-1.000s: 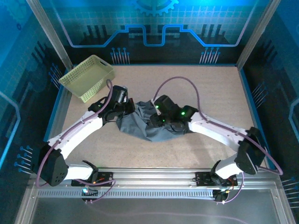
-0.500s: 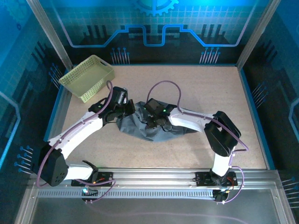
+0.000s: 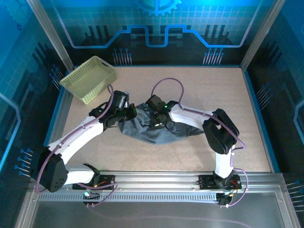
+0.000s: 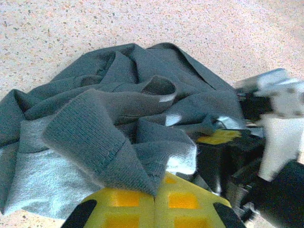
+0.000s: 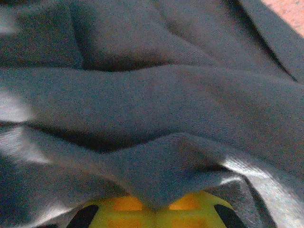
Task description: Fold the inside-out t-shirt
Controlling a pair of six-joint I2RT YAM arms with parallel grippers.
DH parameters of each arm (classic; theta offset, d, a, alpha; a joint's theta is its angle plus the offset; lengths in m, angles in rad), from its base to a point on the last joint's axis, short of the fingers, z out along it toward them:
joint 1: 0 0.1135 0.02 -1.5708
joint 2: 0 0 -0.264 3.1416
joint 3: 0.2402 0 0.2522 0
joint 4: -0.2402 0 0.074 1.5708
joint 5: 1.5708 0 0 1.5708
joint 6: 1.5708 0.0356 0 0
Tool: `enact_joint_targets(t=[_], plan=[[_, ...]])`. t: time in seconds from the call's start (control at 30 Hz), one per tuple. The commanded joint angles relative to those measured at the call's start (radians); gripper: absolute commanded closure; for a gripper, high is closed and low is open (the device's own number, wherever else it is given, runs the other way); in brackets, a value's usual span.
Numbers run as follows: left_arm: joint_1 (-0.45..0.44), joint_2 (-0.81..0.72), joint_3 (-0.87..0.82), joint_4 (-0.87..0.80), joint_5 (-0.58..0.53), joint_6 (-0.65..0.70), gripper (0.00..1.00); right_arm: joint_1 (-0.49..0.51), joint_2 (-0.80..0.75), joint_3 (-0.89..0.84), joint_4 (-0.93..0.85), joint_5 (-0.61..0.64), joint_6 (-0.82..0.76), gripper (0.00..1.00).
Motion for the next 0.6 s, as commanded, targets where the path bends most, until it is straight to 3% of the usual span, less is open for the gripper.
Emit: enact_joint_targets(t=[0.0,0.33,0.57], plan=[[0.031,-0.015,0.021,-0.016,0.003,0.003,1.0,0.034,-0.165,-0.011,-0.038,0.01,-0.029,1.0],[0.08,-0.024,0.074,-0.055,-0.006,0.031,1.0,0.05,-0.637,-0.297,-0.015,-0.11,-0.033,1.0],[0.086,0.07,0.083,-0.014,0.082,0.032,1.0,-0.022,-0.715,-0.435,0.066,-0.23,-0.004,1.0]])
